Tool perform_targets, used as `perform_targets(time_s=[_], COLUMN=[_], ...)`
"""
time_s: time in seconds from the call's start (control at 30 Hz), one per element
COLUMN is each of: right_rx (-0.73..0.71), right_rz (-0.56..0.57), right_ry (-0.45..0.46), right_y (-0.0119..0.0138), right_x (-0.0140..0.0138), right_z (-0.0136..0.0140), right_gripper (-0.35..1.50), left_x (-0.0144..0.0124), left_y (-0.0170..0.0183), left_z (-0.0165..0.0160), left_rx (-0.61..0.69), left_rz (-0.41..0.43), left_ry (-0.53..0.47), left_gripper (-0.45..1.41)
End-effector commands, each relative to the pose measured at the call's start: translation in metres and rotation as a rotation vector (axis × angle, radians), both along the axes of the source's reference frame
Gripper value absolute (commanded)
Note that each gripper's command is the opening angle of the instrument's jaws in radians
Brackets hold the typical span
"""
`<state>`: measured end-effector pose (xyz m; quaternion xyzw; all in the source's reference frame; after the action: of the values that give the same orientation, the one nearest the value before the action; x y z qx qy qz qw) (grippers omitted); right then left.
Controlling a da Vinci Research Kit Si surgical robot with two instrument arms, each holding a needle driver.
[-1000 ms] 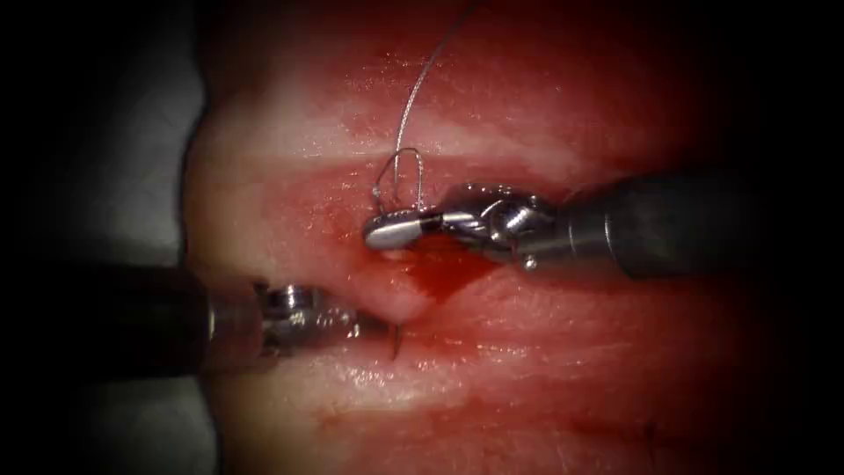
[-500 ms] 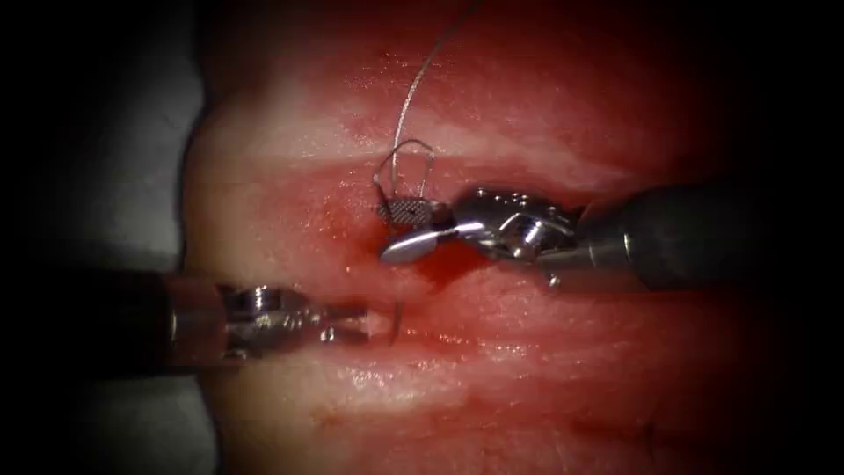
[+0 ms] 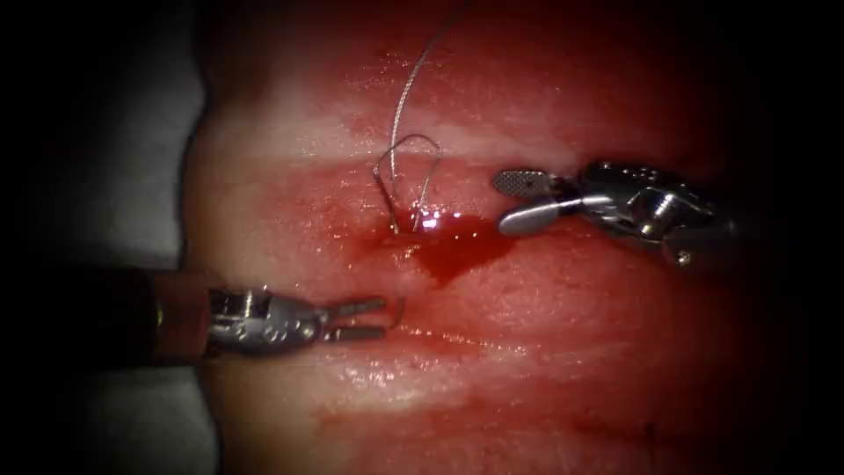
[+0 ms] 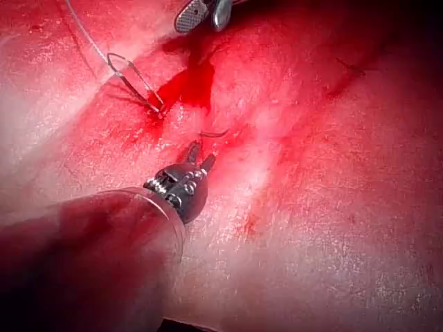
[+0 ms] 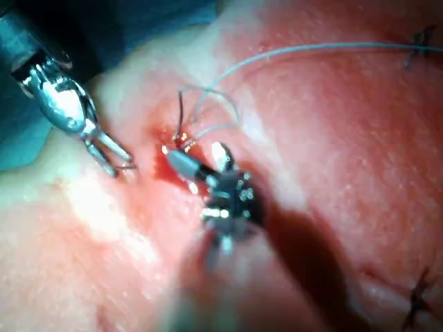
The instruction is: Wound Closure
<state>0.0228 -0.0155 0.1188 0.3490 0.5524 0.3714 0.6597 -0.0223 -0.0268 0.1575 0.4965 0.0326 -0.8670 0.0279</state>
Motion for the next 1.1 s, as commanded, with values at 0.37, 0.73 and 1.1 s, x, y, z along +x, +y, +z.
perform_targets(time_s=[0.37,0.73,1.1], right_rx=[-0.125,-0.14,-0.141], right_rz=[0.001,0.001,0.001], right_ry=[0.012,0.011,0.013], right_y=[-0.0008,-0.0012,-0.0013], right_x=[0.0006,0.0009,0.0014], right_z=[0.0021,0.0036,0.0036], right_gripper=[0.19,0.07,-0.05], left_x=[-0.0013,-0.0024,-0.0027], left_y=[-0.0013,-0.0007,0.0003], left_z=[0.0013,-0.0006,0.0012], left_rx=[-0.024,-0.039,0.037], left_rz=[0.003,-0.006,-0.047], left_ry=[-0.109,-0.194,-0.184], left_gripper=[0.81,0.79,-0.45])
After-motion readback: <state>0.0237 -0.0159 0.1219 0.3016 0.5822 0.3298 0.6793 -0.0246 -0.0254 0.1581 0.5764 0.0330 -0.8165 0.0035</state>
